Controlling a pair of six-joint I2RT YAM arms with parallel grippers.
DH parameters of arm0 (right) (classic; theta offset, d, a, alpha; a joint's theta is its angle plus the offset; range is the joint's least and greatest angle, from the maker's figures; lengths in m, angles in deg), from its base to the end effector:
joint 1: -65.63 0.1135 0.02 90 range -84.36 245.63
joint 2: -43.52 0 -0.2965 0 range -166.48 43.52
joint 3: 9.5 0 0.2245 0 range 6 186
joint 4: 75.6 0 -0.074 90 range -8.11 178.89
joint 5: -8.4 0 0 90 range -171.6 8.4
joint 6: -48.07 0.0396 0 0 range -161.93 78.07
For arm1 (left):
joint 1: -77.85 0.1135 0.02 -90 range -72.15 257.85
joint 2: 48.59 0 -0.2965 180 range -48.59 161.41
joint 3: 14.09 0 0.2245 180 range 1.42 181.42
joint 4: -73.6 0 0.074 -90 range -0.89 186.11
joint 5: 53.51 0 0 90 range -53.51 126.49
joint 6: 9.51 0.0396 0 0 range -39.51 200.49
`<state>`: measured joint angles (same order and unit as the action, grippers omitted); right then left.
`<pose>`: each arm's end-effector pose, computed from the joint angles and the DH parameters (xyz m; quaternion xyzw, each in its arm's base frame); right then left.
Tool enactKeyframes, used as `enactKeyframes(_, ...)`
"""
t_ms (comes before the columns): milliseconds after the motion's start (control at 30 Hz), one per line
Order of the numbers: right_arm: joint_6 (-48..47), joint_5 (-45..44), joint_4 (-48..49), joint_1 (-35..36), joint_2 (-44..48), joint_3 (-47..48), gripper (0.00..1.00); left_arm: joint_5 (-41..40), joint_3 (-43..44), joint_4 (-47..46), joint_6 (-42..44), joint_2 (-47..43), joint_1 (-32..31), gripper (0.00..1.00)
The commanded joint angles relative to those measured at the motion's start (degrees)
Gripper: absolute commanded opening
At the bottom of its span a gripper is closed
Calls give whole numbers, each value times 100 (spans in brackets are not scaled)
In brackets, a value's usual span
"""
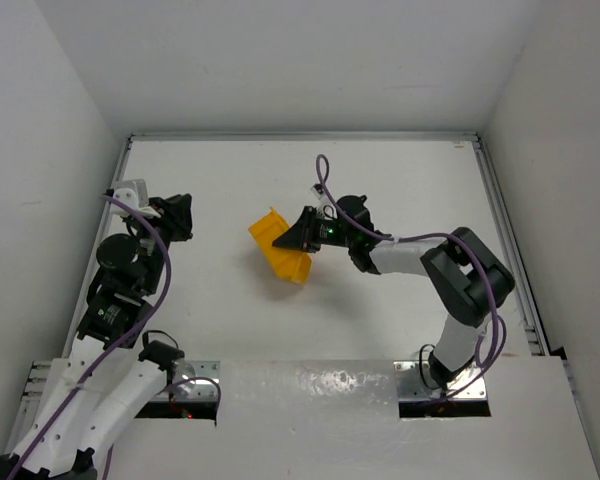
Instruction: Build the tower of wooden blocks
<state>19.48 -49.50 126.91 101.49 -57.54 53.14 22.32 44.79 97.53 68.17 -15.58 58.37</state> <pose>0.2764 0.2257 0.2355 0.0072 0.7849 0.5804 0.2170 0.0840 -0.0194 0.3768 -0.0454 0.6939 -0.1130 0.7097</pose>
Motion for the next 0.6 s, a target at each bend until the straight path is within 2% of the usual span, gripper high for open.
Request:
enactKeyframes(0, 1600, 517, 2584, -96, -264, -160, 0, 38, 22, -131, 1, 12, 68, 19)
enactKeyframes(200, 3701, 473, 5590, -290, -1459, -231, 0, 73, 13, -139, 1, 21, 68, 19)
enactKeyframes(267, 3983, 377, 5891, -299, -1706, -196, 0, 81, 13, -139, -16, 29, 68, 19)
enactKeyframes(367, 3897, 376, 5901, -307, -1698, -248, 0, 90, 13, -139, -8, 47, 59, 19)
enactKeyframes(567, 3449, 517, 5884, -430, -1163, -634, 0, -24, 31, -122, 19, 38, 59, 19)
